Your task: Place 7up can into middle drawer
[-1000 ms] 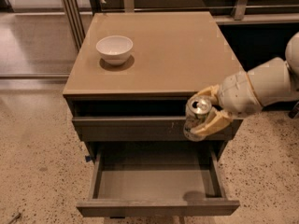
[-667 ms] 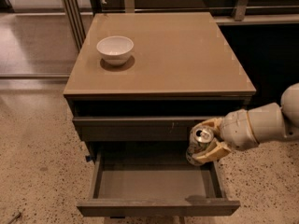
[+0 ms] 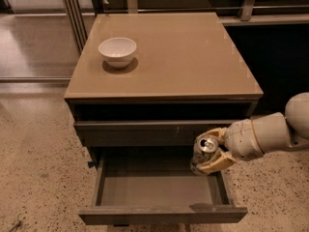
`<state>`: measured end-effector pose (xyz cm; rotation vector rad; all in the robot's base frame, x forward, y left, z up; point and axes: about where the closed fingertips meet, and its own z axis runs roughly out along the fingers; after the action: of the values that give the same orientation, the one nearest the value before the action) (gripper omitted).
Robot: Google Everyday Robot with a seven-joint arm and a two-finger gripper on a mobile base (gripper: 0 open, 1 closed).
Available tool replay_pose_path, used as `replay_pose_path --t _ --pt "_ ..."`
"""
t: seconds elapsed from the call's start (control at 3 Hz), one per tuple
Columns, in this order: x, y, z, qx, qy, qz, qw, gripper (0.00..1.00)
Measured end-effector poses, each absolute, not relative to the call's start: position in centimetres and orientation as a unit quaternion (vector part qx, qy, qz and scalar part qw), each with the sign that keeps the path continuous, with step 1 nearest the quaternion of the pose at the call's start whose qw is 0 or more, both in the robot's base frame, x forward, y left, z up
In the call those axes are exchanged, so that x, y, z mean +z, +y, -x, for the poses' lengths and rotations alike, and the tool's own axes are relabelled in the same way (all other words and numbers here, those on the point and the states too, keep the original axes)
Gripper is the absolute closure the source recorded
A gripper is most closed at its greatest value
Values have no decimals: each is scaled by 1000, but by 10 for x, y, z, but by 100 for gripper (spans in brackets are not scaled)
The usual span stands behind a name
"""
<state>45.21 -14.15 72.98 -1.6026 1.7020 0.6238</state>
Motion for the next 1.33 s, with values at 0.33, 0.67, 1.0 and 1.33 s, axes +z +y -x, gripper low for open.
replay_pose_path --t 0.33,0.67,1.0,1.33 --pt "706 -139 -450 222 654 628 358 100" --pt "667 -133 -451 211 650 623 381 100" --pt "614 -123 -459 217 648 612 398 100" --pt "556 -115 -466 239 655 596 398 100"
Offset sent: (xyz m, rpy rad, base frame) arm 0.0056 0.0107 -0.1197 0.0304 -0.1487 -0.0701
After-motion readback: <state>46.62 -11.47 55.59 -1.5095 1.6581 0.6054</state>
